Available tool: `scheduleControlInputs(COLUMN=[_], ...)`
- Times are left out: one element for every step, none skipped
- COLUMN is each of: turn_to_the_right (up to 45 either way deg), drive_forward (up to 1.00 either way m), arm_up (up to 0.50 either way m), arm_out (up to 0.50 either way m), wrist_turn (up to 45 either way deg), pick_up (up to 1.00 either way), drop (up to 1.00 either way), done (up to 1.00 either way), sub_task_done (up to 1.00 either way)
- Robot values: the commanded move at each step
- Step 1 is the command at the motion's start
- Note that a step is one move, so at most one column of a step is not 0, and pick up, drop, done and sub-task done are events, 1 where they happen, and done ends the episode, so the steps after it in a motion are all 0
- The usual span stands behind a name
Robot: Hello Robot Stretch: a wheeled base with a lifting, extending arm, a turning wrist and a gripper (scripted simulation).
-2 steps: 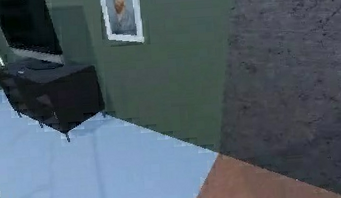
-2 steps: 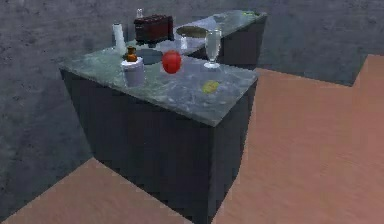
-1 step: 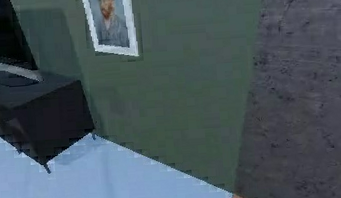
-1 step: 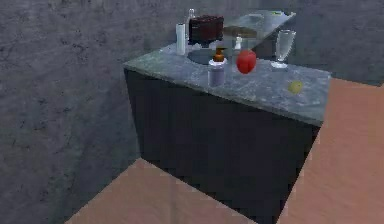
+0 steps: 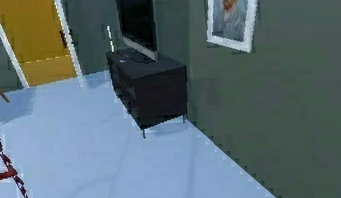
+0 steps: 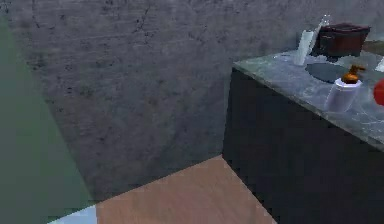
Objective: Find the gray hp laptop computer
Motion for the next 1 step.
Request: scheduleControlInputs(turn_to_the_right=[0.0], drive_forward=[1.0], arm_up=[0.0], arm_out=[0.0], wrist_turn=[0.0], pick_up=[0.0], drop=[0.0], done=[0.0], sub_task_done=[0.0])
